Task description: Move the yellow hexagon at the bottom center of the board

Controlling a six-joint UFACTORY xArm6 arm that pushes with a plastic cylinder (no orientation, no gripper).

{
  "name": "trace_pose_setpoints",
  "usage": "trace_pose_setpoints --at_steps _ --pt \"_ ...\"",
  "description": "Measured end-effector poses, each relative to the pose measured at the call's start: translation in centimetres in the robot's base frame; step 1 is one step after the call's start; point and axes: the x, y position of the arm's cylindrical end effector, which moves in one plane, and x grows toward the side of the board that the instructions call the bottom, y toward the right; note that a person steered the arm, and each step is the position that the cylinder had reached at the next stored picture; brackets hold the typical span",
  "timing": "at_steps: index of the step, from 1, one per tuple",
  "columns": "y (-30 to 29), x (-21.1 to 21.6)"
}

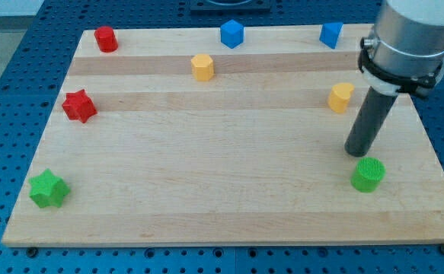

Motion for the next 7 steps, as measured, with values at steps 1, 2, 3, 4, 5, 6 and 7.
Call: trace_pose_setpoints --at_steps 1,2,3,4,5,6,7 --pt "0.0 1.9" --pt "-0.4 2.0" --pt "-7.2 1.7" --pt "-15.2 0.2" --pt "-15.9 -5.3" --pt "-13.8 -11.6" --pt "-12.2 -17.9"
